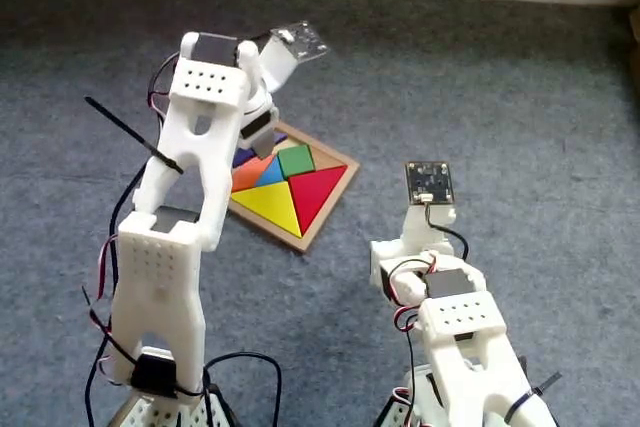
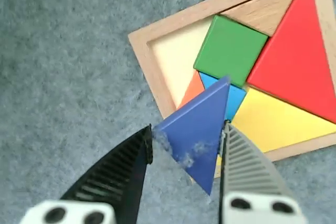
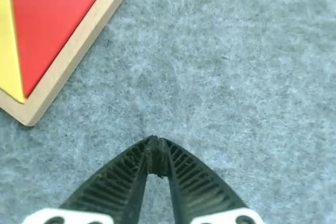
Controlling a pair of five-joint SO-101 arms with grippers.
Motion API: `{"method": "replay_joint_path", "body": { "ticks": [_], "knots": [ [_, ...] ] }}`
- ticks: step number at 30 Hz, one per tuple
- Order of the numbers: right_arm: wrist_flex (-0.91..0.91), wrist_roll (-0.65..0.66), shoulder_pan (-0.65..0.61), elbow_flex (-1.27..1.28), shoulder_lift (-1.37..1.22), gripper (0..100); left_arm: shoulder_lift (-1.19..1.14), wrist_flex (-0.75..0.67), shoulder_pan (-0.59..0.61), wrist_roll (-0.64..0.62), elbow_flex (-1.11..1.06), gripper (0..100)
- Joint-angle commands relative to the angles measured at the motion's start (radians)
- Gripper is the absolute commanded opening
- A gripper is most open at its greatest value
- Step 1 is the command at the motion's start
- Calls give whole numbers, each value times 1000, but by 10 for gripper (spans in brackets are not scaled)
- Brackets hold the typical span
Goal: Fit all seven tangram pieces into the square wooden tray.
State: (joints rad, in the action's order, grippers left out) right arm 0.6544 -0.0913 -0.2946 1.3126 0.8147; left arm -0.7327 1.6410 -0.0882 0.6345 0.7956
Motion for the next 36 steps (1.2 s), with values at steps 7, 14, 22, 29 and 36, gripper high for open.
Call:
{"method": "replay_joint_path", "body": {
  "ticks": [7,14,22,29,36],
  "knots": [
    [-21,9,12,-8,24,9,-31,-124,-31,150,10,162],
    [-21,9,8,-12,24,9,-33,-124,-35,195,10,284],
    [-21,9,8,-13,24,9,-31,-178,-28,195,10,277],
    [-21,9,8,-12,24,9,-33,-189,-8,195,8,227],
    [-21,9,8,-12,24,9,-97,-275,27,195,8,212]
  ]
}}
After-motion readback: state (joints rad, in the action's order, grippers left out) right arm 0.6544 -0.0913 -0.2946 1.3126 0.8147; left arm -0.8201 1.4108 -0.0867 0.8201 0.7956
